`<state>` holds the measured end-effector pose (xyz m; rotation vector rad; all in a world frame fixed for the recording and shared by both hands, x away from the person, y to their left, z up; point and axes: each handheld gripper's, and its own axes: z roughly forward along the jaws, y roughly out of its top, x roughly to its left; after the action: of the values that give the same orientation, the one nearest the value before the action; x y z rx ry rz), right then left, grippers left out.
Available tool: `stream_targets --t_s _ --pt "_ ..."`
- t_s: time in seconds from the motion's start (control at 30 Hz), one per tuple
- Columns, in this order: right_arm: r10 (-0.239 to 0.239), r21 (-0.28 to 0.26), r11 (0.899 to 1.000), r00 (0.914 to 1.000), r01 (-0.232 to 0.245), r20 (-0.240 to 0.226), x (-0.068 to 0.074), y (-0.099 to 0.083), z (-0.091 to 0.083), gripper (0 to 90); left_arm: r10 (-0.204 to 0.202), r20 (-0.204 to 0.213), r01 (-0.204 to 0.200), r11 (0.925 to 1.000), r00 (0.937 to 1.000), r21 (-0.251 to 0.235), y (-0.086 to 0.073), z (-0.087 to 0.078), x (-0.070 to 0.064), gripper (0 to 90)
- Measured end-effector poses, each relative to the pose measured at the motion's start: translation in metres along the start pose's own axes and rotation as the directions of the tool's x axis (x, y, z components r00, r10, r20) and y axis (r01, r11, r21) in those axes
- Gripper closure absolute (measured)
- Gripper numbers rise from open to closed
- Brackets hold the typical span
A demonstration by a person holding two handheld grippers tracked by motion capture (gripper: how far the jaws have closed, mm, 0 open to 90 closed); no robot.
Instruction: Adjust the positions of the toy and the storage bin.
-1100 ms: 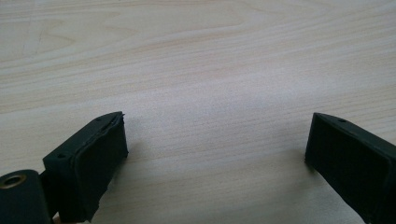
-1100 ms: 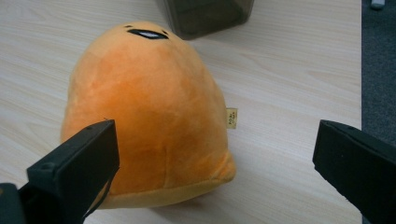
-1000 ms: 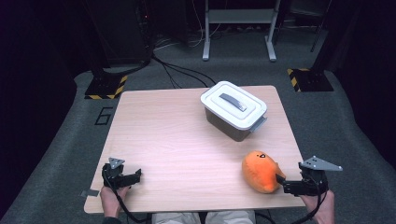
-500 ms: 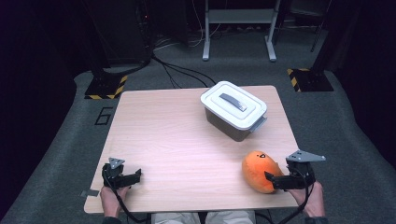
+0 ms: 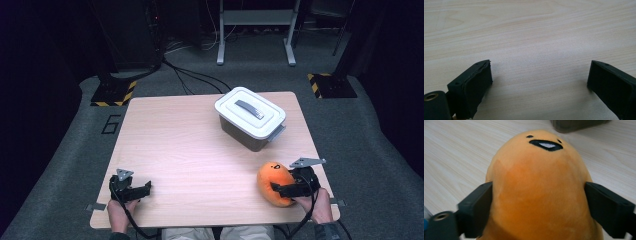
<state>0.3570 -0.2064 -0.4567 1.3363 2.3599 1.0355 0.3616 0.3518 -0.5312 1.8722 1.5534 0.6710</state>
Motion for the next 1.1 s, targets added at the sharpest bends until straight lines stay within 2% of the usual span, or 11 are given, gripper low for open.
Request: stream_targets --t_s 0.07,0.2,0.3,0.33,0.37,0.43,0.5,0.63,0.8,0.9,1.1 --pt "-0.001 0.005 1.000 1.0000 0.001 -0.006 0.000 0.000 0.000 16.1 0.000 0.000 0.000 1.0000 1.0000 0.000 0.000 0.000 0.000 5.5" --pt "-0.010 0.006 1.000 0.9999 0.010 -0.010 0.003 -0.005 0.001 33.9 -0.005 0.000 0.005 1.0000 1.0000 -0.005 0.000 0.000 0.000 5.6" --pt "-0.010 -0.010 1.000 0.9999 0.010 0.008 0.004 -0.008 0.001 43.9 -0.006 0.000 0.006 1.0000 1.0000 -0.006 0.000 0.000 -0.001 5.7" --pt "-0.010 -0.010 1.000 0.9999 0.010 0.008 0.004 -0.008 0.001 43.9 -0.006 0.000 0.006 1.0000 1.0000 -0.006 0.000 0.000 -0.001 5.7" --pt "0.004 -0.029 1.000 0.9997 -0.004 0.024 0.005 -0.010 0.000 48.8 -0.004 0.000 0.004 1.0000 1.0000 -0.007 0.000 0.000 0.000 5.7" --pt "0.006 -0.040 0.999 0.9993 -0.004 0.036 0.006 -0.011 -0.002 52.4 -0.004 0.001 0.004 1.0000 1.0000 -0.007 0.000 0.000 0.000 5.7" --pt "0.015 -0.052 0.999 0.9988 -0.013 0.047 0.007 -0.010 -0.005 54.7 -0.003 0.000 0.003 1.0000 1.0000 -0.006 0.000 0.000 0.000 5.7" --pt "0.005 -0.049 0.999 0.9984 -0.002 0.056 0.009 -0.007 -0.008 56.1 0.003 0.001 -0.003 1.0000 1.0000 -0.002 0.000 0.000 0.000 5.7" --pt "-0.011 -0.066 0.998 0.9958 0.017 0.091 0.012 -0.003 -0.012 56.2 -0.008 0.000 0.008 0.9999 1.0000 -0.008 0.000 0.001 -0.001 5.7" --pt "-0.006 -0.079 0.997 0.9951 0.014 0.098 0.011 -0.002 -0.014 56.1 -0.002 0.000 0.002 1.0000 1.0000 -0.008 0.000 0.000 0.000 5.9" --pt "0.001 -0.085 0.996 0.9890 0.011 0.148 0.006 0.003 -0.020 55.5 -0.006 0.001 0.006 0.9999 1.0000 -0.013 0.000 0.001 -0.001 6.2"
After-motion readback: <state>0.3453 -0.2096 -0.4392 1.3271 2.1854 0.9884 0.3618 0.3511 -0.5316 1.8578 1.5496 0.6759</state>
